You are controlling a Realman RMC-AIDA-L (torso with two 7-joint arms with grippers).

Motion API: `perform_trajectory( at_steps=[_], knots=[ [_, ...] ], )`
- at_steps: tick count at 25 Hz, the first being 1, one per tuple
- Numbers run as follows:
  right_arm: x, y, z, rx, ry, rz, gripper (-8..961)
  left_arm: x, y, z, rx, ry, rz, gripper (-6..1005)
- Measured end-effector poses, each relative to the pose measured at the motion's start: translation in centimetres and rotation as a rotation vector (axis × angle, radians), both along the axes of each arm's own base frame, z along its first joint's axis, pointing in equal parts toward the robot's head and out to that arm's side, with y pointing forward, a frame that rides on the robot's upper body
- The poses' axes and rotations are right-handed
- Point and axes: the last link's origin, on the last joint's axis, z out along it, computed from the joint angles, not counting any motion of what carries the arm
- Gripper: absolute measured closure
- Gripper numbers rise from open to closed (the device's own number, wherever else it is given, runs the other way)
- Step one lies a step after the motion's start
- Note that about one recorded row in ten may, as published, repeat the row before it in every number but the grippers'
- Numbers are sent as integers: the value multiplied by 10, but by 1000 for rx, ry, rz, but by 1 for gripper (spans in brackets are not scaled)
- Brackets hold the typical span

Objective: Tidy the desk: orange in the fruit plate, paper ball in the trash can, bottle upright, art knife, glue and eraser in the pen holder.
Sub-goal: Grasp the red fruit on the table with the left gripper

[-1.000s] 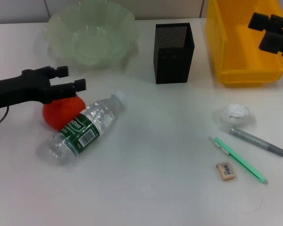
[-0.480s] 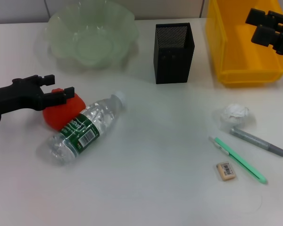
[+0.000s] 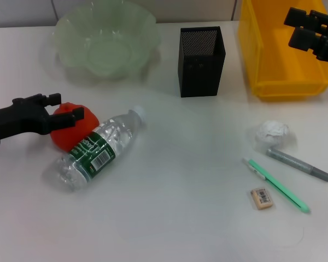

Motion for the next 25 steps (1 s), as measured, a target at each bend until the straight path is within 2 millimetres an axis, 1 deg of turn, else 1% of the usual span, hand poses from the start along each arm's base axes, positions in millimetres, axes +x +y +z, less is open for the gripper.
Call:
perform_trajectory(
  at_steps=[5, 8, 10, 12, 16, 22, 25],
  knots=[
    [2, -1, 1, 3, 1, -5, 111, -2, 0, -4, -4, 5, 15, 223],
    [3, -2, 1, 6, 4, -9, 111, -2, 1, -11, -25, 26, 15, 227],
    [3, -2, 1, 6, 4, -10, 111, -2, 1, -11, -25, 26, 15, 229],
    [3, -3, 1, 5, 6, -9, 111, -4, 4, -13, -21, 51, 29, 231],
    [3, -3, 0, 5, 12, -9, 111, -6, 7, -10, -2, 61, 41, 450],
    [3, -3, -1, 7, 14, -13, 111, -6, 8, -10, 0, 63, 40, 568],
    [4, -3, 2, 18, 20, -18, 111, -1, 9, -8, -5, 38, 25, 627]
  ],
)
